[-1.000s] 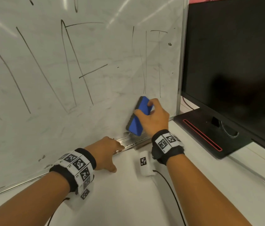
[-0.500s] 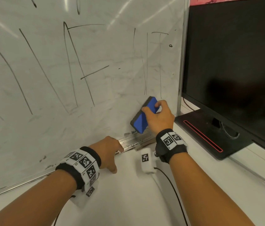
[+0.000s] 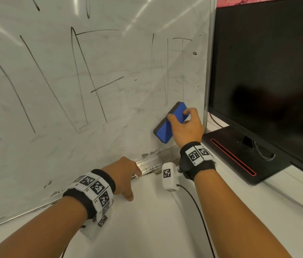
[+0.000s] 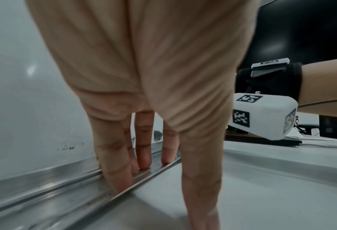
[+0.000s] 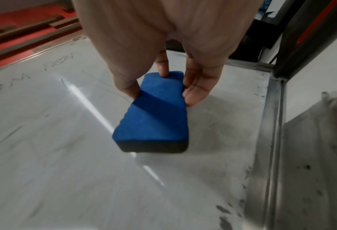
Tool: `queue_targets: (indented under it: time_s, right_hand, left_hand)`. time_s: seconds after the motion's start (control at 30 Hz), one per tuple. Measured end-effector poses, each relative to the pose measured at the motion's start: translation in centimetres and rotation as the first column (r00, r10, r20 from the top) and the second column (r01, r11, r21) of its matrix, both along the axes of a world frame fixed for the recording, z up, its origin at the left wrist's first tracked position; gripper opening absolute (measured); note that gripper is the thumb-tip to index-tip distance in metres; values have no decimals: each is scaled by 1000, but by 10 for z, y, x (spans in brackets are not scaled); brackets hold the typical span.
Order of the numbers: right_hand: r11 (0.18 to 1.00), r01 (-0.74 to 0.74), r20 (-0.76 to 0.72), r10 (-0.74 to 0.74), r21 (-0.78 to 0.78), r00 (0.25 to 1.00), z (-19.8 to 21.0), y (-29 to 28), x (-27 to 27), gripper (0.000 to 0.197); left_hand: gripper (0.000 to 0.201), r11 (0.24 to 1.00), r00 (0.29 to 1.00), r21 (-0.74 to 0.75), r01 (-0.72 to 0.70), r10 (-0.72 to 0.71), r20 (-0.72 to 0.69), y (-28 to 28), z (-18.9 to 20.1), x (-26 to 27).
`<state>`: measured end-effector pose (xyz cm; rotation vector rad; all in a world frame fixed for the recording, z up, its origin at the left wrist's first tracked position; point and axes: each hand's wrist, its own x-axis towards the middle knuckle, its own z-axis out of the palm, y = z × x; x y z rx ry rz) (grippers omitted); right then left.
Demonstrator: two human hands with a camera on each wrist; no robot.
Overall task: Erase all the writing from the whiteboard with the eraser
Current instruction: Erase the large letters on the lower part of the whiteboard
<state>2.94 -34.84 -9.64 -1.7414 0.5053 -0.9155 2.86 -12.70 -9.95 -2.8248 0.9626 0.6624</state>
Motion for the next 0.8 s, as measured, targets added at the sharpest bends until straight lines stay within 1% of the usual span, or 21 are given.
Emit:
queue_targets:
  time_s: [0.07, 0.13, 0.17, 0.2, 0.3, 0.37, 0.47, 0.57, 0.63, 0.7, 0.8]
  right_hand:
    - [995, -69, 13, 70, -70, 997, -1, 9, -1, 43]
    - [974, -153, -8, 153, -166, 988, -3, 15, -4, 43]
    - [970, -163, -22, 161, -180, 987, -4, 13, -5, 42]
    - [976, -146, -33, 142, -159, 989, -6, 7, -6, 41]
    - [1000, -17, -58, 17, 6, 998, -10, -22, -8, 35]
    - [998, 24, -64, -20, 58, 998, -10, -33, -8, 32]
    - [1000, 12, -40, -11, 24, 999, -9, -26, -7, 33]
    - [995, -86, -11, 86, -55, 996, -10, -6, -7, 36]
    - [988, -110, -12, 109, -111, 994, -13, 1, -6, 39]
    - [992, -67, -13, 66, -107, 998, -12, -4, -3, 42]
    - [997, 18, -6, -18, -70, 1000, -4, -13, -2, 38]
  left_hand:
    - [84, 1000, 1000, 10, 11, -11, -1, -1, 1, 2]
    - [83, 1000, 1000, 21, 19, -19, -6, -3, 1, 4]
    - [83, 999, 1000, 29, 24, -24, -6, -4, 0, 4]
    - [82, 999, 1000, 37, 28, -28, -6, -4, -1, 4]
    - [84, 999, 1000, 32, 28, -28, -3, -1, -5, 5]
    - [84, 999, 1000, 21, 24, -24, -6, 1, -5, 5]
    - [82, 999, 1000, 36, 21, -20, -10, -2, -3, 6]
    - [81, 997, 999, 68, 35, -35, 0, -7, 0, 6]
    - [81, 997, 999, 71, 34, -34, 1, -8, 0, 6]
    - [83, 997, 1000, 66, 26, -27, 5, -7, 0, 4]
    - [84, 999, 1000, 47, 9, -9, 10, -3, -1, 1]
